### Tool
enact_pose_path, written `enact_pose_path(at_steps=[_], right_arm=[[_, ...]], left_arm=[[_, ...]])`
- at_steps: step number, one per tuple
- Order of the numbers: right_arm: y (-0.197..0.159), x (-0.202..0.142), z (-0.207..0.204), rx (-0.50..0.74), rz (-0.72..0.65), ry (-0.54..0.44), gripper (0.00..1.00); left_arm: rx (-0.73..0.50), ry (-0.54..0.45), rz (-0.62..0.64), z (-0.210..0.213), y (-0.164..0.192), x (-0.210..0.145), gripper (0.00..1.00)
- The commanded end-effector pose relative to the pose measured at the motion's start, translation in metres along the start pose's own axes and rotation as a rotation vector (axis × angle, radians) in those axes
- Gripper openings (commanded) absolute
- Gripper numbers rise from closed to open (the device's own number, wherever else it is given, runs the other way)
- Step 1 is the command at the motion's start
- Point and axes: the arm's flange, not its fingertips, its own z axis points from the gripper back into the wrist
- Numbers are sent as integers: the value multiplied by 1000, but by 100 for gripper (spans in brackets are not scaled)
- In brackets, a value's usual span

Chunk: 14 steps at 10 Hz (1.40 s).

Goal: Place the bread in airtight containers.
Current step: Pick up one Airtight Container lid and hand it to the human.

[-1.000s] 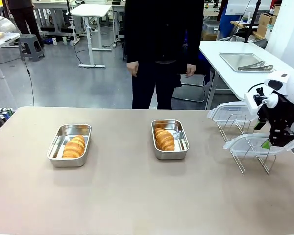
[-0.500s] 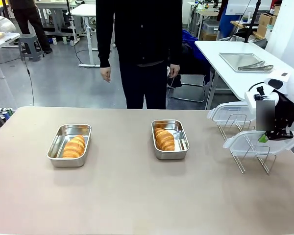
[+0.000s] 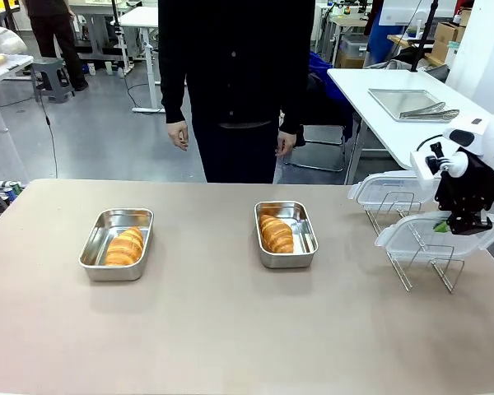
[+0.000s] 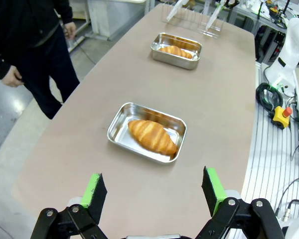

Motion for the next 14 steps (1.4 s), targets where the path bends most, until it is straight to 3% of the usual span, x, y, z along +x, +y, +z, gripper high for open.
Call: enact_pose_path(at_steps=[1, 6, 8, 9, 11, 14], right_arm=[[-9, 7, 31, -1, -44, 18, 0], [-15, 55, 148, -163, 60, 139, 0], [-13, 81, 176, -269, 115, 124, 0], [-13, 102, 179, -353, 154, 82, 0], [-17, 137, 175, -506, 287, -122, 0], [-38, 169, 138, -591, 418, -292, 0]], left_arm=[[-2, -30, -19, 0, 1, 1, 100], [-2, -30, -19, 0, 1, 1, 100], [-2, -30, -19, 0, 1, 1, 100], [-2, -30, -19, 0, 1, 1, 100], [-2, -30, -19, 0, 1, 1, 100], [-2, -30, -19, 0, 1, 1, 100]])
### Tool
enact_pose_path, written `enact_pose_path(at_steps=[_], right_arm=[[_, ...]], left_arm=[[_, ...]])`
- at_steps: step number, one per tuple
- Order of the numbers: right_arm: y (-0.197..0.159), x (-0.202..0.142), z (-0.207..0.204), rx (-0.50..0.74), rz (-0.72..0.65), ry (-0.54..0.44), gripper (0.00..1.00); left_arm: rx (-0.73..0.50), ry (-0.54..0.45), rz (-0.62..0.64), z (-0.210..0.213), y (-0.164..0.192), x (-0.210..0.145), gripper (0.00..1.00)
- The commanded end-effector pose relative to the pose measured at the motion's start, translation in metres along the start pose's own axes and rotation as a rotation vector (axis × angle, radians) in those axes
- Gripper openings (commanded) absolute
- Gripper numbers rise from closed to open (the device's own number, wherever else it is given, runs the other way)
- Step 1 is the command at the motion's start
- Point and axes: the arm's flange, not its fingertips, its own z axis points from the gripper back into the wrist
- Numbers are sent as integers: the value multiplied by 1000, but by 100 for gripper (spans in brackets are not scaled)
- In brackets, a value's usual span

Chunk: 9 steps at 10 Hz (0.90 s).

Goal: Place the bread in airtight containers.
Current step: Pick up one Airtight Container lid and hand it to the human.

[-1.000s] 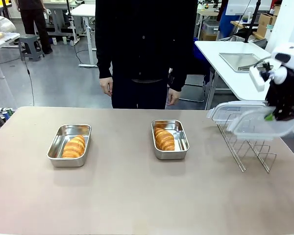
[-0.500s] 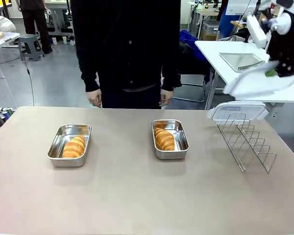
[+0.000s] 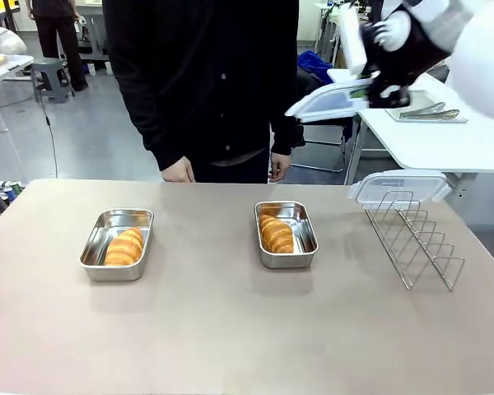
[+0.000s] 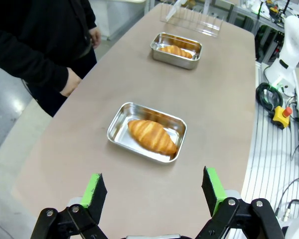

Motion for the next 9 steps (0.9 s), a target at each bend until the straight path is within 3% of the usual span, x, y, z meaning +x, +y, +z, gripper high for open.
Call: enact_pose_path(at_steps=[1, 3, 5, 9], right_arm=[[2, -15, -38, -30, 44, -152, 0], [5, -12, -61, -67, 61, -197, 0], [12, 1, -60, -36, 40, -121, 0], [12, 1, -60, -36, 40, -121, 0]], left_arm=[[-1, -30, -19, 0, 1, 1, 100], [-1, -30, -19, 0, 1, 1, 100], [-1, -30, -19, 0, 1, 1, 100], [-1, -30, -19, 0, 1, 1, 100]])
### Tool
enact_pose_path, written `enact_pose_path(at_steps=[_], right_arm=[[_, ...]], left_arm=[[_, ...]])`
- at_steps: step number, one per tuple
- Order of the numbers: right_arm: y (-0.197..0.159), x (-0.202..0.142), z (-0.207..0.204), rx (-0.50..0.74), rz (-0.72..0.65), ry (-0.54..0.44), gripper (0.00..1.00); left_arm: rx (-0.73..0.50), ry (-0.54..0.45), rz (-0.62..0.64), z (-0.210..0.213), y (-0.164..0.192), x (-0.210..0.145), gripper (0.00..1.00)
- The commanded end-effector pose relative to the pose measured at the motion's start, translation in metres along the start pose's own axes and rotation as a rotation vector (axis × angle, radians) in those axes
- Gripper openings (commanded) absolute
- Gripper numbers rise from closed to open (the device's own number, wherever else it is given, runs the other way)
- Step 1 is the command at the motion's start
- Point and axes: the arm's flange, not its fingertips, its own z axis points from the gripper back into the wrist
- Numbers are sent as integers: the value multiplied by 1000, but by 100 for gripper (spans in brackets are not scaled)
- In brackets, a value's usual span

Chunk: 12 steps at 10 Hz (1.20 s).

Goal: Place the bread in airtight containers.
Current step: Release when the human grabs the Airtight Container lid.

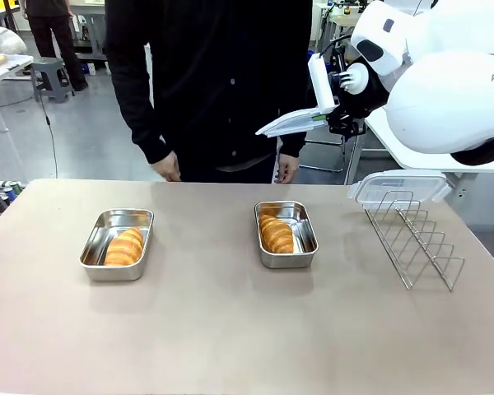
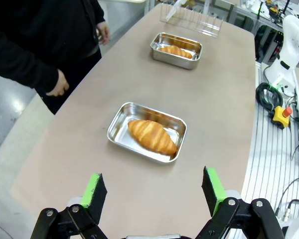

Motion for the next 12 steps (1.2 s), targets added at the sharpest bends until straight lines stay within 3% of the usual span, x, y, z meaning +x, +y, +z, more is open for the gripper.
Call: enact_pose_path(at_steps=[1, 12], right_arm=[[-2, 2, 6, -2, -15, 2, 0], [-2, 2, 6, -2, -15, 2, 0]], left_arm=[[0, -30, -19, 0, 0, 1, 100], [0, -30, -19, 0, 0, 1, 100]])
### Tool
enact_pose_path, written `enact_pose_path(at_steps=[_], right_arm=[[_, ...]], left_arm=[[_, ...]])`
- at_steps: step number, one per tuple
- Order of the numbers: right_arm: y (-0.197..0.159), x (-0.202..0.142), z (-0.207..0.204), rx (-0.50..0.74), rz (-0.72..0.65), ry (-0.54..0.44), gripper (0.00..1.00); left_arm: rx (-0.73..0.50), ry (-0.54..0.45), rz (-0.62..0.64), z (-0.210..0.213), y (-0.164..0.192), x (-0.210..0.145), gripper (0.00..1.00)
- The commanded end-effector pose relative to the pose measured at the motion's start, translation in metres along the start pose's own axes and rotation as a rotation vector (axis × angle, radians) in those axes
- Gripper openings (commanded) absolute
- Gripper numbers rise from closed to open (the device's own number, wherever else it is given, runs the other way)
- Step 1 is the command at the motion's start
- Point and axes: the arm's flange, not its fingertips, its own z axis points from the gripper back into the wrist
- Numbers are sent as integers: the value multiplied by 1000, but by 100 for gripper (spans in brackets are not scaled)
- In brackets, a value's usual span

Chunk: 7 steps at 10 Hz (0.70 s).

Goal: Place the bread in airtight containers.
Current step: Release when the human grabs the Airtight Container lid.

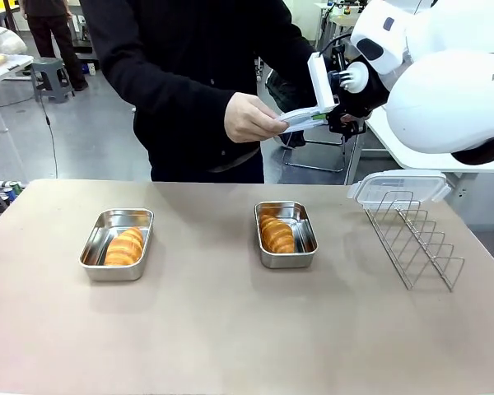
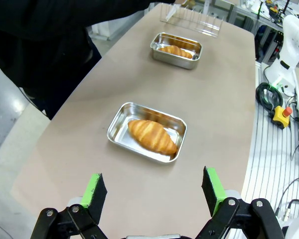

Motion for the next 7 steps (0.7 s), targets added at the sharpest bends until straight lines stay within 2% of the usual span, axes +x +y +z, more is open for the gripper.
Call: enact_pose_path(at_steps=[1, 3, 4, 5, 6, 7], right_arm=[[-1, 1, 3, 3, -18, 0, 0], [-1, 1, 3, 3, -18, 0, 0], [0, 0, 0, -1, 0, 0, 68], [-8, -1, 7, -21, -22, 55, 68], [-16, -4, 17, -11, -90, 80, 100], [-25, -15, 32, 19, -174, 108, 100]], left_arm=[[0, -30, -18, 0, 0, 1, 100], [0, -30, -18, 0, 0, 1, 100], [0, -30, -18, 0, 0, 1, 100], [0, -30, -18, 0, 0, 1, 100], [0, -30, -18, 0, 0, 1, 100], [0, -30, -18, 0, 0, 1, 100]])
